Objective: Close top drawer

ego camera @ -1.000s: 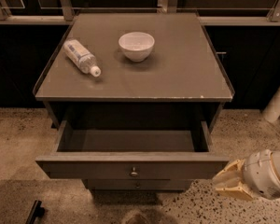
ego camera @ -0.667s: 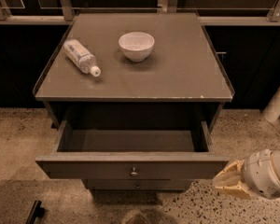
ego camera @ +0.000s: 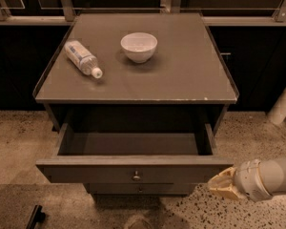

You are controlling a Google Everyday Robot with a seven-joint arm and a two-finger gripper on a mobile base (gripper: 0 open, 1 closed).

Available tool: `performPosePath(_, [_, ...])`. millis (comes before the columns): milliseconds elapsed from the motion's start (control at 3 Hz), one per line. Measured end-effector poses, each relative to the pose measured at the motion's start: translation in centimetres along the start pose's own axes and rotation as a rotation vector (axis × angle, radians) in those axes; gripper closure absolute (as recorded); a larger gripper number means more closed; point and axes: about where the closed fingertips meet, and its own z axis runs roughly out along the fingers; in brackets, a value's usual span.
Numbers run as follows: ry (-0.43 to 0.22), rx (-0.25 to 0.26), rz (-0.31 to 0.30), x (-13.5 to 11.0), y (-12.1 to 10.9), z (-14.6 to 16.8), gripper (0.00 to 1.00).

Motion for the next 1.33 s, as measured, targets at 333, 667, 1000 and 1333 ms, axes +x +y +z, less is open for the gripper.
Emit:
performPosePath(333, [-0.133,0.027,-0.006,0.5,-3.5,1.9,1.00])
performPosePath(667, [-0.162,0.039,-0.010,0.4,-4.1,2.1,1.00])
performPosePath(1000, [-0.264,0.098,-0.073,-1.1,-6.8,2.3,1.00])
performPosePath(1333, [-0.264,0.098,-0.073,-1.2,-6.8,2.3,1.00])
